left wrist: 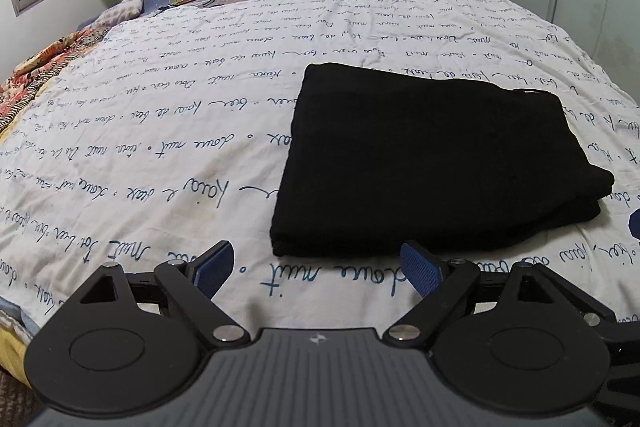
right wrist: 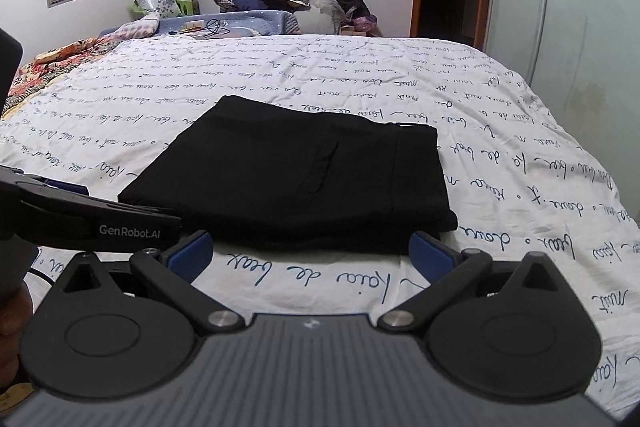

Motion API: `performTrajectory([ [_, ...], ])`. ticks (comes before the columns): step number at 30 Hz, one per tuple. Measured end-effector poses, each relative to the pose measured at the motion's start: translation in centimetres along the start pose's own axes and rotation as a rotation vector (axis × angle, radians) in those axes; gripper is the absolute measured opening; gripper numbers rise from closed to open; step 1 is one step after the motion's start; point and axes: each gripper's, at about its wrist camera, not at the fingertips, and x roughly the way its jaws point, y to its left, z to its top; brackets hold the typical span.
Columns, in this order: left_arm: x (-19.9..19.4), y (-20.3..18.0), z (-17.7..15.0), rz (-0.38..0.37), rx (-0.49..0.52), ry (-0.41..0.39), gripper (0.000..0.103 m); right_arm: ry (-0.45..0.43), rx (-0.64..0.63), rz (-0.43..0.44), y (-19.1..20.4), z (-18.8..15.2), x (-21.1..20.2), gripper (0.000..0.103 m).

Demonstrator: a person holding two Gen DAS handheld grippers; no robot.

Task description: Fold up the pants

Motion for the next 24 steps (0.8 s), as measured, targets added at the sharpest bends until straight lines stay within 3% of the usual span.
performTrajectory([
  [24,0.42,0.52,-0.21,0.015,-0.013,0.027,0.091,0.009,-0.022,0.001,-0.03,-0.23,-0.05,0.103],
])
